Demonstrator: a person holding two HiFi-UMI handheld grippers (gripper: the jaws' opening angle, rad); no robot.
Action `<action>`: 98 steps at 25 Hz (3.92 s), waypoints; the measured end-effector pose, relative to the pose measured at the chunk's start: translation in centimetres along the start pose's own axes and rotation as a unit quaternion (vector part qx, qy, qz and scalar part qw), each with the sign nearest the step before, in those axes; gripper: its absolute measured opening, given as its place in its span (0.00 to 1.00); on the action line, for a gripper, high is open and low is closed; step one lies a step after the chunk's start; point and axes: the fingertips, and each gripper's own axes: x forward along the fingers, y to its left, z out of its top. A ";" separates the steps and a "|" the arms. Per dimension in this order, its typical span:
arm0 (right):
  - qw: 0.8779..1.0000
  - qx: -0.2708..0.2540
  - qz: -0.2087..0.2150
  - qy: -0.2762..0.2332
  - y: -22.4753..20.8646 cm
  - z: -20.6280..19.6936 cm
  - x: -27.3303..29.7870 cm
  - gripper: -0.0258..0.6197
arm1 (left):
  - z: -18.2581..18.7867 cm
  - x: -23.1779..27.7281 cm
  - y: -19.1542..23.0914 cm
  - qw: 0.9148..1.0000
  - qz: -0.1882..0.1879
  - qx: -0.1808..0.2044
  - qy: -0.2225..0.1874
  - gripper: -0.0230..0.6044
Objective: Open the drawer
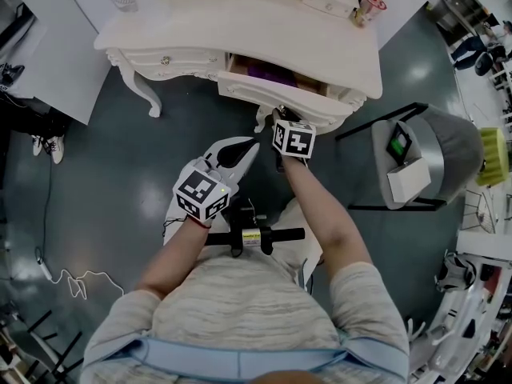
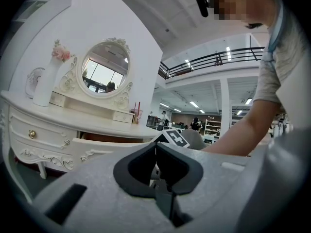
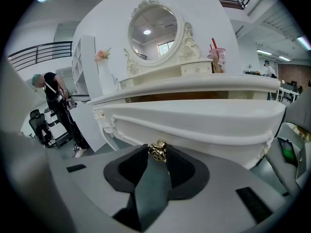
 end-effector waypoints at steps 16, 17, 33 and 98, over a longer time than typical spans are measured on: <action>0.996 -0.042 0.072 0.019 3.0 -4.1 -5.2 0.20 | -0.3 0.0 -0.1 1.000 0.005 0.005 0.006 0.06; 0.996 -0.046 0.074 0.020 3.1 -4.3 -5.5 0.20 | -0.3 0.0 -0.1 1.000 0.004 0.005 0.007 0.06; 0.991 -0.084 0.100 0.022 5.0 -7.1 -8.9 0.19 | -0.4 0.0 -0.4 1.000 0.004 0.010 0.009 0.06; 0.963 -0.101 0.182 -0.169 8.8 4.4 -22.3 0.09 | 2.5 -0.8 -3.6 0.999 -0.020 0.042 -0.019 0.06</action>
